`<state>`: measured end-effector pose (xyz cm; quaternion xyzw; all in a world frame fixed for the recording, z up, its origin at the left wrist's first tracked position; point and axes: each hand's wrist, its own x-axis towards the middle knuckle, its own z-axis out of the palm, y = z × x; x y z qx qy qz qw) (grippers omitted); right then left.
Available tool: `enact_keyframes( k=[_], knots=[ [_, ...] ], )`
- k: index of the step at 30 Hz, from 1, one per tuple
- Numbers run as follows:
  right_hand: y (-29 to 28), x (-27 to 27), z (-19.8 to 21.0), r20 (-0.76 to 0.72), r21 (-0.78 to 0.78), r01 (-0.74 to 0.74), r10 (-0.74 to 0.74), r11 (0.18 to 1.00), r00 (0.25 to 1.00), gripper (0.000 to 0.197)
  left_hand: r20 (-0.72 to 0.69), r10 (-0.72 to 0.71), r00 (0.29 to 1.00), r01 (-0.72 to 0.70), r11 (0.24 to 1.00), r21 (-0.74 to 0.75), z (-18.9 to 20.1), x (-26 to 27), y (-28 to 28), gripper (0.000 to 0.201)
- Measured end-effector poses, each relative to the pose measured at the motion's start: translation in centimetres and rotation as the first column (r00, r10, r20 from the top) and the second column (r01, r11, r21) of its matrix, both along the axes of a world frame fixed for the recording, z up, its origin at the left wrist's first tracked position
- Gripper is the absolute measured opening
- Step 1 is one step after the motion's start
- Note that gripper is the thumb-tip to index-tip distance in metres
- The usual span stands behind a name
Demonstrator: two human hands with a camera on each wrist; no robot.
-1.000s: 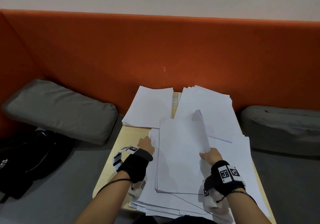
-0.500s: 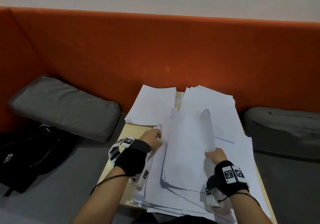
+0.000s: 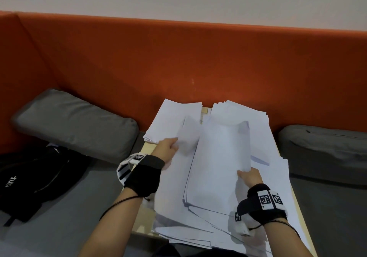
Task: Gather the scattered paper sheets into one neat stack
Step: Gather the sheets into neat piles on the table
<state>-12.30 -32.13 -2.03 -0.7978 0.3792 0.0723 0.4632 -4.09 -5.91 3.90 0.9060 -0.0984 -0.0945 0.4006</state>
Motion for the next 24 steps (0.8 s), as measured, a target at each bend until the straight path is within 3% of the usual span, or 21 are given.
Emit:
enact_keyframes(
  k=[2, 4, 8, 11, 15, 21, 24],
  knots=[
    [-0.1, -0.1, 0.2, 0.027, 0.004, 0.048, -0.048, 0.999, 0.998, 0.031, 0.079, 0.035, 0.996, -0.029, 0.997, -0.070, 2.0, 0.7, 0.6, 0.039],
    [0.0, -0.2, 0.5, 0.085, 0.036, 0.093, -0.095, 0.995, 0.992, 0.030, 0.119, 0.083, 0.989, -0.054, 0.971, -0.235, 3.8, 1.3, 1.3, 0.040],
    [0.3, -0.5, 2.0, 0.323, 0.268, 0.148, -0.234, 0.952, 0.917, 0.032, 0.119, 0.135, 0.984, -0.049, 0.838, -0.544, 5.0, 1.1, 2.7, 0.032],
    [0.6, 0.0, 2.5, 0.443, 0.345, 0.099, -0.255, 0.933, 0.860, 0.037, 0.077, 0.181, 0.981, -0.085, 0.746, -0.661, 4.9, 0.3, 2.7, 0.032],
    [2.4, 1.0, 3.8, 0.455, 0.341, -0.026, -0.141, 0.940, 0.879, 0.021, 0.088, 0.166, 0.982, -0.068, 0.752, -0.655, 4.4, -0.5, 1.3, 0.028],
    [4.6, 2.1, 3.5, 0.457, 0.294, -0.041, -0.103, 0.955, 0.883, 0.032, 0.195, 0.134, 0.972, 0.000, 0.824, -0.567, 4.4, -1.6, -1.8, 0.026],
    [4.9, 2.0, 2.9, 0.461, 0.293, -0.052, -0.094, 0.955, 0.882, 0.034, 0.148, 0.068, 0.987, 0.006, 0.892, -0.452, 4.3, -2.0, -2.6, 0.043]
  ],
)
